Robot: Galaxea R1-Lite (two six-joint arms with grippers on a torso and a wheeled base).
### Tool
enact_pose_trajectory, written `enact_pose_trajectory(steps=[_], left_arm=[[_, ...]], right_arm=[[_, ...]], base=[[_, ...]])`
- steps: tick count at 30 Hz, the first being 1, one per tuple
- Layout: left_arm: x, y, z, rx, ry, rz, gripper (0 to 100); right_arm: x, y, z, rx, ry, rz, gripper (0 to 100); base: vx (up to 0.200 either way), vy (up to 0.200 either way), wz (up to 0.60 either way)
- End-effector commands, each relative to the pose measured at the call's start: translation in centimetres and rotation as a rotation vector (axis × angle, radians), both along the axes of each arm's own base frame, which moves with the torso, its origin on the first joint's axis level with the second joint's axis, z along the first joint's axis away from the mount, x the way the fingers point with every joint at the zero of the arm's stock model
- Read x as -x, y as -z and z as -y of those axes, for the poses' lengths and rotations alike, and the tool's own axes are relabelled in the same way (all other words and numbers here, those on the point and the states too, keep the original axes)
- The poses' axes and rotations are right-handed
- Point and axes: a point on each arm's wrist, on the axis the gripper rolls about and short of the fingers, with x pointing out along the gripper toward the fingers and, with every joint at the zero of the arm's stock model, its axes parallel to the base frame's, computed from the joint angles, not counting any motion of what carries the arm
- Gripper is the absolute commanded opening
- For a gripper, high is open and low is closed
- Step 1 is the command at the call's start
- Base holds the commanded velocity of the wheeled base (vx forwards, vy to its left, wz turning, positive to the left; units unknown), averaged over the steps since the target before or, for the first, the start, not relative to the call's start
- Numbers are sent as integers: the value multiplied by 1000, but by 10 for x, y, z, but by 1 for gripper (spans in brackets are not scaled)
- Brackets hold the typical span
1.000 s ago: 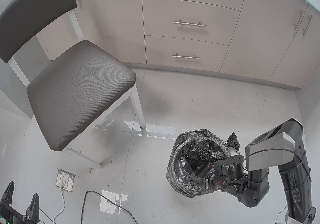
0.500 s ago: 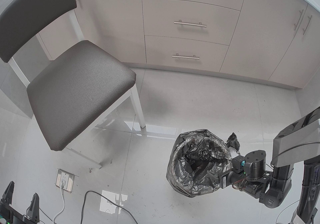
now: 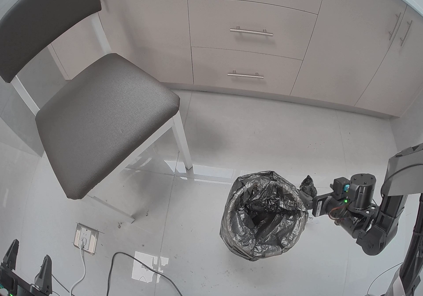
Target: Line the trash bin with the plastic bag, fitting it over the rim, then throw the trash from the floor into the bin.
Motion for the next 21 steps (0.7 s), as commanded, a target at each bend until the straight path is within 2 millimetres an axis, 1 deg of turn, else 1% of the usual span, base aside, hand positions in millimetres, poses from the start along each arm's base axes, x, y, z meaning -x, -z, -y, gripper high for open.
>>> enact_pose_trajectory(steps=[1, 2, 3, 4, 6, 11, 12, 13, 15, 16, 17, 21], left_arm=[[0, 4, 0, 1, 0, 0, 100], [0, 4, 0, 1, 0, 0, 100], [0, 4, 0, 1, -2, 0, 100], [0, 4, 0, 1, 0, 0, 100], [0, 4, 0, 1, -2, 0, 100], [0, 4, 0, 1, 0, 0, 100], [0, 4, 0, 1, 0, 0, 100], [0, 4, 0, 1, 0, 0, 100], [0, 5, 0, 1, 0, -1, 100], [0, 5, 0, 1, 0, -1, 100], [0, 4, 0, 1, 0, 0, 100], [0, 4, 0, 1, 0, 0, 100]], right_arm=[[-32, -3, 22, -24, 93, 83, 100], [-39, -1, 24, -24, 103, 84, 100], [-41, -1, 24, -23, 105, 84, 100], [-52, 0, 28, -21, 122, 78, 100], [-66, 2, 31, -15, 139, 58, 100], [-98, 4, 35, -12, 152, 27, 100], [-101, 4, 35, -12, 154, 27, 100], [-113, 5, 38, -10, 166, 18, 100], [-124, 7, 42, -7, 178, 9, 100], [-124, 7, 42, -7, 178, 9, 100], [-136, 10, 45, -5, 190, 1, 100], [-153, 17, 48, -1, 202, -9, 100]], base=[[0, 0, 0], [0, 0, 0], [0, 0, 0], [0, 0, 0], [0, 0, 0], [0, 0, 0], [0, 0, 0], [0, 0, 0], [0, 0, 0], [0, 0, 0], [0, 0, 0], [0, 0, 0]])
